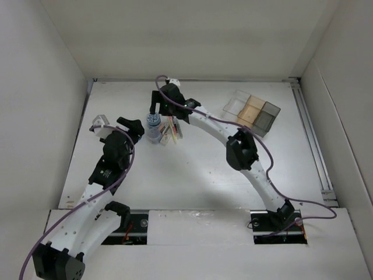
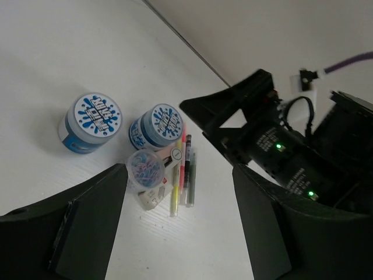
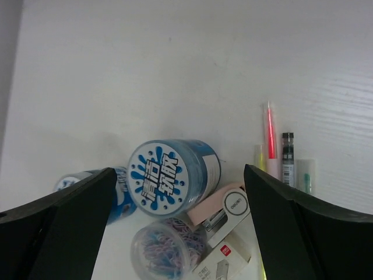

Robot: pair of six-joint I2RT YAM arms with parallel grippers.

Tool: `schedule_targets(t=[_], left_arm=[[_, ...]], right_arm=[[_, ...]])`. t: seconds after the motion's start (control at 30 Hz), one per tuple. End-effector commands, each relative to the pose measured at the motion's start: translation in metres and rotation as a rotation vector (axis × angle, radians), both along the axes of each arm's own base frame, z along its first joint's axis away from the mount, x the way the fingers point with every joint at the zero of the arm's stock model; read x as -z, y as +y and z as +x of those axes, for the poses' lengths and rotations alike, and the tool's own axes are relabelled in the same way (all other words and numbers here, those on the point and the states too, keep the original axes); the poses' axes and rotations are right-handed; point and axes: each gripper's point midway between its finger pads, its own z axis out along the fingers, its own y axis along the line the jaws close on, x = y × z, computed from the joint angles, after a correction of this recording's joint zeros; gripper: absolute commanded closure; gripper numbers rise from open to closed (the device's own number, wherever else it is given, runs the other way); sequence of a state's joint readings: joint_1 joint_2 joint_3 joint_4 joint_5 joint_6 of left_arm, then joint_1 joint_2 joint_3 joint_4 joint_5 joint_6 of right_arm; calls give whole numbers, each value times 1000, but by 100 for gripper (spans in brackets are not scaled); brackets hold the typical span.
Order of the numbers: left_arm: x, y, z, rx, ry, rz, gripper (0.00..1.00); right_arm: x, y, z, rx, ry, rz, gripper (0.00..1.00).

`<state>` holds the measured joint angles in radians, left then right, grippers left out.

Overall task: Sort the stationery into containers
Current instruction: Grab a piece of stationery with the right arm

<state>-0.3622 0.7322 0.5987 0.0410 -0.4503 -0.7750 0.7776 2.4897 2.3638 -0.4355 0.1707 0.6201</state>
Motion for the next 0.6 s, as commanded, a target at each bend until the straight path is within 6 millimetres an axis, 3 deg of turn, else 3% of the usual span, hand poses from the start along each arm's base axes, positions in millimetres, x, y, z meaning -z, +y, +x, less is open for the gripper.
schedule_targets(t=[0.0,0.1,0.3,0.4,0.57], left_arm=[[12,-7,-4,37,3,-34,30],[22,-4,-6,24,9,-40,30],[25,-5,-7,33,2,-44,30],[36,-5,-7,33,22,-37,30],[33,-1,-11,24,-1,-46,32]], right_arm=[[-19,9,0,19,-61,-38,3],[-5,18,-2,8,-61,-39,0],[-2,38,-13,-33,-89,-34,0],[0,40,-11,-34,-90,-33,0],[12,39,-9,-26,-81,-50,3]])
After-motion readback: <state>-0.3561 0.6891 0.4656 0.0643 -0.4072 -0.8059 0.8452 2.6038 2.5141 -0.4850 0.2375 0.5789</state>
